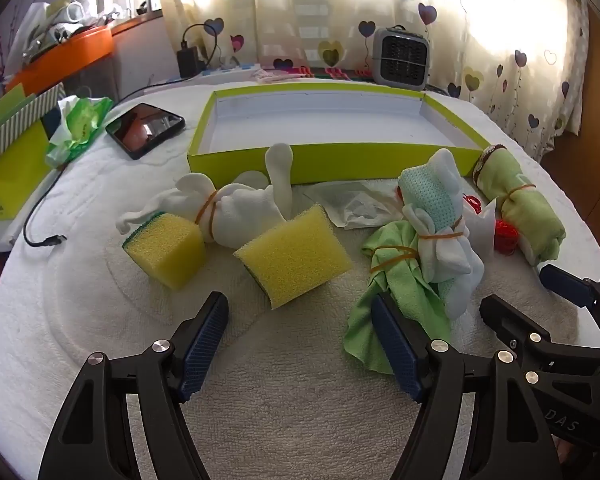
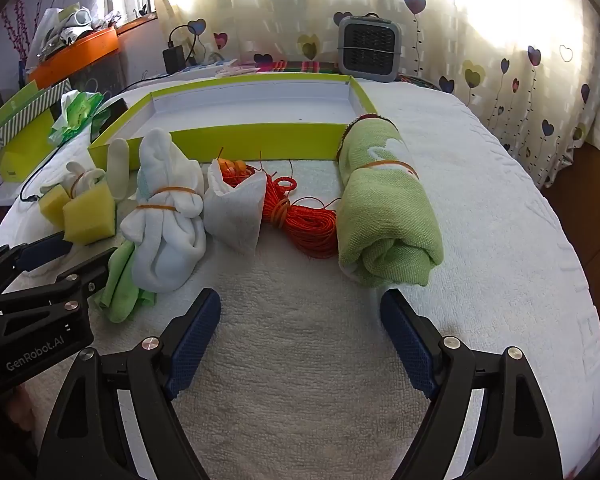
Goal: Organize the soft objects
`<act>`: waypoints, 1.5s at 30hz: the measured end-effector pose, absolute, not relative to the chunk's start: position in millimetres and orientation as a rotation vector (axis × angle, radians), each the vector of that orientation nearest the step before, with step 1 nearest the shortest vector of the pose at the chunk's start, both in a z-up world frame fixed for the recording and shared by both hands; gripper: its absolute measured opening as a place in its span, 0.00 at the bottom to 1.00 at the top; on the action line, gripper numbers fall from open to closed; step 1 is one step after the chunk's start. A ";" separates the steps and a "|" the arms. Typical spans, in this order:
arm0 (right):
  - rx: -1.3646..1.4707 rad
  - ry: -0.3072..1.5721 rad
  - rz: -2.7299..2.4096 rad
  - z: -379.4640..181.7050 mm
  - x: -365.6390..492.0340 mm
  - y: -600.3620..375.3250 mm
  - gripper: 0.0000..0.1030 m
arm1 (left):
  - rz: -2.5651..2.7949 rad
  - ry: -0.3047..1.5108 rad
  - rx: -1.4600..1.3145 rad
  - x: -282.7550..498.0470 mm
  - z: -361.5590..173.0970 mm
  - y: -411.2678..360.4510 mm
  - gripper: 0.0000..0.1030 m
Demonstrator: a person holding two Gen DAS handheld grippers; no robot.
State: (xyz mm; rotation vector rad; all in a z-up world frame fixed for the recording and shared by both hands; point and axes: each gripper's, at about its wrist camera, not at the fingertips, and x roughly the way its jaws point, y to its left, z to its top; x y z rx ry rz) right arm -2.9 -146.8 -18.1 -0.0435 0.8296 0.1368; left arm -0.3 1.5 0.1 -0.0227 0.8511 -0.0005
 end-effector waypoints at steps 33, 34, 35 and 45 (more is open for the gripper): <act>-0.045 0.828 0.136 -17.9 -3.3 -146.7 0.80 | 0.007 0.854 -0.006 0.0 0.0 -0.1 0.72; -0.045 0.828 0.136 -17.8 -3.4 -146.7 0.80 | 0.007 0.854 -0.006 0.0 0.0 -0.1 0.72; -0.045 0.828 0.136 -17.8 -3.4 -146.7 0.80 | 0.007 0.854 -0.006 0.0 0.0 -0.1 0.72; -0.045 0.828 0.136 -17.9 -3.3 -146.5 0.80 | 0.007 0.854 -0.005 0.0 0.0 0.0 0.72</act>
